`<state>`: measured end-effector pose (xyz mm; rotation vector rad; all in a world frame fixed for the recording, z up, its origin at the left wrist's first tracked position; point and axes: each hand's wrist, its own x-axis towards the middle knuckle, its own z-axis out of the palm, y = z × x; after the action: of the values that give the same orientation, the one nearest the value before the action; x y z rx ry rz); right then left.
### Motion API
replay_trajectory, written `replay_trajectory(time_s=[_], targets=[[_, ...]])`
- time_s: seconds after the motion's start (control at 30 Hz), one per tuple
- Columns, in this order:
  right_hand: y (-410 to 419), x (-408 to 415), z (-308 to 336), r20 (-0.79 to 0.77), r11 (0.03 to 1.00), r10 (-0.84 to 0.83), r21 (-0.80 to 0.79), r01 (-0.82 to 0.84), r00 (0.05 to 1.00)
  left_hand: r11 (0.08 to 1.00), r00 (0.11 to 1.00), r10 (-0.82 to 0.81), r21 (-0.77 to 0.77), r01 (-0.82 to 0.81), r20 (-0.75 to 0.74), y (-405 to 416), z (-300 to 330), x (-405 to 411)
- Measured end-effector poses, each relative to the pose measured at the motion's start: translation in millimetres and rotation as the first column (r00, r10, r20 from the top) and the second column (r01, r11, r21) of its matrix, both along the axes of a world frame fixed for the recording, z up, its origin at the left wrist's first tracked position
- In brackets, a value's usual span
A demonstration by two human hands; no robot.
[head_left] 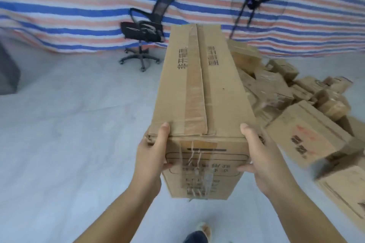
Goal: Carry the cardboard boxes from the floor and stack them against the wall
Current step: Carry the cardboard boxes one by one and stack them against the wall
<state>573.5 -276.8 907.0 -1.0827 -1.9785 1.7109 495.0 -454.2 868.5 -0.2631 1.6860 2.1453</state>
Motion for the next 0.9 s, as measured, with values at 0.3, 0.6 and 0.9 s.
replay_trajectory(time_s=[0.3,0.6,0.9], targets=[[-207.4,-88.6,-37.3,0.142,0.890,0.453,-0.137,-0.436,0.880,0.901,0.900,0.420,-0.175,-0.398,0.119,-226.2,-18.3,5.7],[-426.5,-182.0,-88.9,0.299,0.553,0.822,-0.220,-0.803,0.484,0.586,0.549,0.810,-0.250,-0.771,0.208,-410.2,-52.0,14.4],[-671.2,-245.0,-101.5,0.303,0.121,0.952,-0.272,-0.955,0.035,0.152,0.066,0.965,-0.335,-0.930,0.255,-581.2,-59.5,13.8]])
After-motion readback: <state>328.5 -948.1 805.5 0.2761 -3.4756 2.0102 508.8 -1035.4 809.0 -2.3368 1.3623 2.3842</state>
